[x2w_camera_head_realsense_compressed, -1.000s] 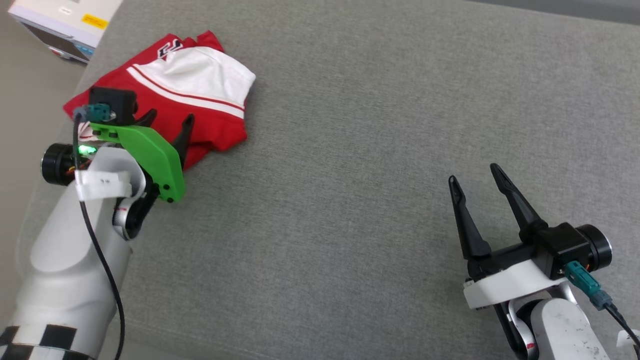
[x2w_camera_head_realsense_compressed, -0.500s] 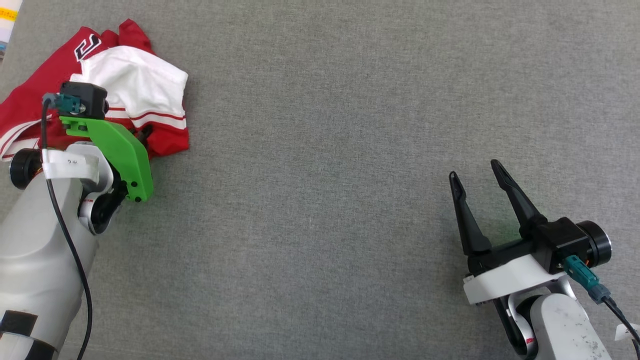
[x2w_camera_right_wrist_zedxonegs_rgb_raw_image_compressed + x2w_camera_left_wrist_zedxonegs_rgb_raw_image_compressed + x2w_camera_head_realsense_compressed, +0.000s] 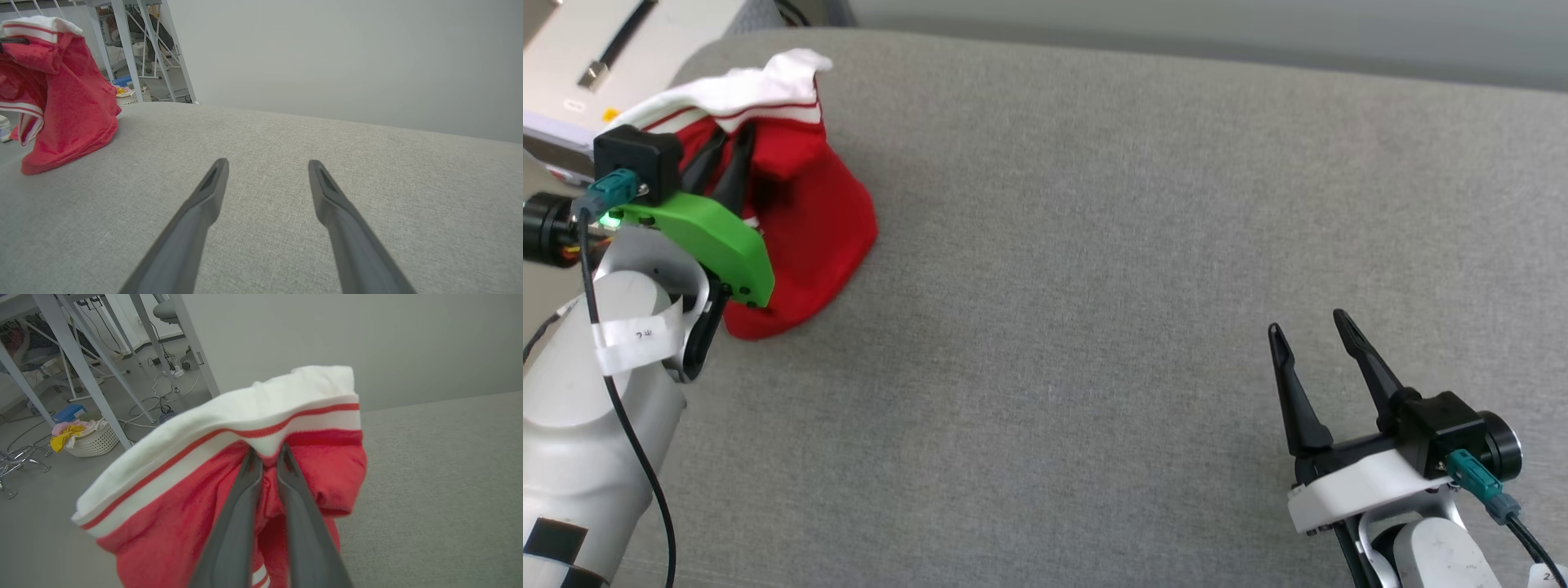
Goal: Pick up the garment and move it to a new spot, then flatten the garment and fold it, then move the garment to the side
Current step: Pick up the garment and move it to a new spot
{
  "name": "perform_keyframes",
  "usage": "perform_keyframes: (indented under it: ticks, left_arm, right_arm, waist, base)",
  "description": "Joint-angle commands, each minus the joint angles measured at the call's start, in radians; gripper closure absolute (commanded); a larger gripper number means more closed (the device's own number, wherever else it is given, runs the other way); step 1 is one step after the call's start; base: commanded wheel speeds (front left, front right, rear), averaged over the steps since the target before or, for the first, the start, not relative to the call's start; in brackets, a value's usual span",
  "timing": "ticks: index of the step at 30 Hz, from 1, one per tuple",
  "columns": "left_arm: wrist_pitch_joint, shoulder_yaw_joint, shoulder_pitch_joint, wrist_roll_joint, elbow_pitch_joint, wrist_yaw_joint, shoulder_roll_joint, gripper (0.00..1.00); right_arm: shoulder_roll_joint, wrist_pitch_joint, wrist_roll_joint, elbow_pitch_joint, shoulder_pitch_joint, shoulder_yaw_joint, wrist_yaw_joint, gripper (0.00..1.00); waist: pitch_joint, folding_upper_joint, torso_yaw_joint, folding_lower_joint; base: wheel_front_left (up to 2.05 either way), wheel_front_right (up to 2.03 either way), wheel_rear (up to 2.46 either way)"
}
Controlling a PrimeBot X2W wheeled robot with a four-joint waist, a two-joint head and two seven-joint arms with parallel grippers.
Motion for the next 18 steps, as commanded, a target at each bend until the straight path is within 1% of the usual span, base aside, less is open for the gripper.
perform_keyframes:
  ticks: [1,6,10,15,18]
  left_arm:
    - [-0.013,-0.004,0.011,0.020,-0.033,0.014,0.009,1.00]
    - [-0.014,-0.032,0.018,0.067,-0.192,0.033,0.038,1.00]
    - [0.036,-0.065,0.027,0.087,-0.316,0.038,0.045,1.00]
    - [0.120,-0.127,0.040,0.099,-0.439,0.032,0.023,1.00]
    - [0.156,-0.171,0.049,0.101,-0.466,0.019,-0.006,1.00]
  right_arm:
    - [0.003,-0.009,0.009,0.002,0.013,-0.007,-0.001,0.00]
    - [0.008,-0.009,0.021,0.004,0.040,-0.021,-0.001,0.00]
    - [0.010,-0.009,0.026,0.001,0.056,-0.038,-0.001,0.00]
    - [0.011,-0.009,0.035,-0.007,0.063,-0.060,-0.001,0.00]
    - [0.011,-0.009,0.044,-0.010,0.061,-0.071,-0.001,0.00]
  waist:
    - [-0.086,0.0000,0.009,0.0000]
    - [-0.148,0.0000,-0.011,0.0000]
    - [-0.179,0.0000,-0.046,0.0000]
    - [-0.195,0.0000,-0.109,0.0000]
    - [-0.194,0.0000,-0.150,0.0000]
  base:
    - [0.00,0.00,0.00]
    - [0.00,0.00,0.00]
    - [0.00,0.00,0.00]
    - [0.00,0.00,0.00]
    - [0.00,0.00,0.00]
